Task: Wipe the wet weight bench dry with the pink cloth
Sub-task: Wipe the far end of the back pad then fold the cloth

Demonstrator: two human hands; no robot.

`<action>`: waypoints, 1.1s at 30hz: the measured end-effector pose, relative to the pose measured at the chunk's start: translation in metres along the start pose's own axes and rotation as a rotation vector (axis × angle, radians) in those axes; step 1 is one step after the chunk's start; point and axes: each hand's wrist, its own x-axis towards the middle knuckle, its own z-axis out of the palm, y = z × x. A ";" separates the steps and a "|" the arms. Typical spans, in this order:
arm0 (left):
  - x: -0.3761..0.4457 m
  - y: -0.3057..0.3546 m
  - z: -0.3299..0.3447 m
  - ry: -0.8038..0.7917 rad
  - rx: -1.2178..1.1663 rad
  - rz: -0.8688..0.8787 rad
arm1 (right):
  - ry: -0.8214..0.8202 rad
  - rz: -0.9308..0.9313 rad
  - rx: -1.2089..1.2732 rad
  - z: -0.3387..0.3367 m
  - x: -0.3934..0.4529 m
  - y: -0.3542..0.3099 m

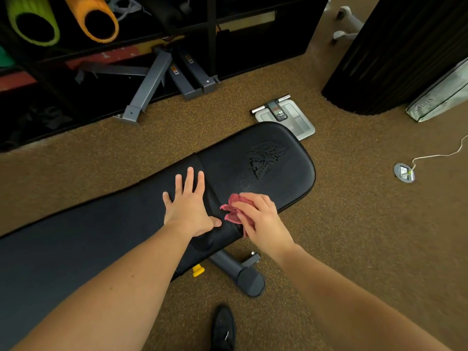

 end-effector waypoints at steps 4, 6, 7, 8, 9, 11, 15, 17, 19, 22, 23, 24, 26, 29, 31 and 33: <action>0.000 -0.001 0.002 0.017 -0.019 0.008 | 0.132 -0.024 0.218 -0.009 0.053 -0.017; 0.000 -0.002 0.003 0.018 -0.015 0.006 | 0.184 -0.053 0.136 -0.018 0.091 -0.019; 0.000 -0.002 0.003 0.017 -0.009 0.005 | 0.153 -0.060 0.036 -0.020 0.110 -0.017; 0.000 -0.001 0.002 0.015 -0.001 0.004 | 0.077 -0.056 -0.071 -0.021 0.127 -0.014; 0.001 -0.001 0.002 0.011 0.006 0.004 | -0.031 -0.043 -0.171 -0.023 0.142 -0.009; 0.001 -0.001 0.002 0.003 0.016 0.000 | -0.265 0.008 -0.288 -0.020 0.163 0.002; 0.002 0.000 0.002 -0.018 0.008 -0.010 | -0.408 -0.023 -0.278 -0.006 0.162 0.014; 0.002 0.001 0.002 -0.019 0.006 -0.013 | -0.362 -0.128 -0.284 -0.004 0.143 0.020; 0.002 0.001 0.001 -0.021 0.005 -0.020 | -0.354 -0.191 -0.260 -0.005 0.128 0.025; 0.002 0.002 0.000 -0.031 0.006 -0.030 | -0.369 -0.251 -0.254 -0.011 0.111 0.029; 0.002 0.002 0.000 -0.033 0.003 -0.033 | -0.382 -0.267 -0.253 -0.012 0.105 0.031; 0.001 0.002 0.000 -0.035 0.000 -0.035 | -0.396 -0.277 -0.248 -0.015 0.098 0.032; 0.001 0.002 0.000 -0.034 -0.005 -0.037 | -0.407 -0.283 -0.237 -0.018 0.086 0.034; 0.000 0.003 0.000 -0.036 -0.009 -0.040 | -0.410 -0.279 -0.221 -0.024 0.067 0.034; 0.000 0.003 -0.001 -0.035 -0.007 -0.040 | -0.423 -0.268 -0.203 -0.027 0.057 0.034; -0.001 0.003 -0.001 -0.033 -0.006 -0.037 | -0.429 -0.258 -0.187 -0.031 0.047 0.033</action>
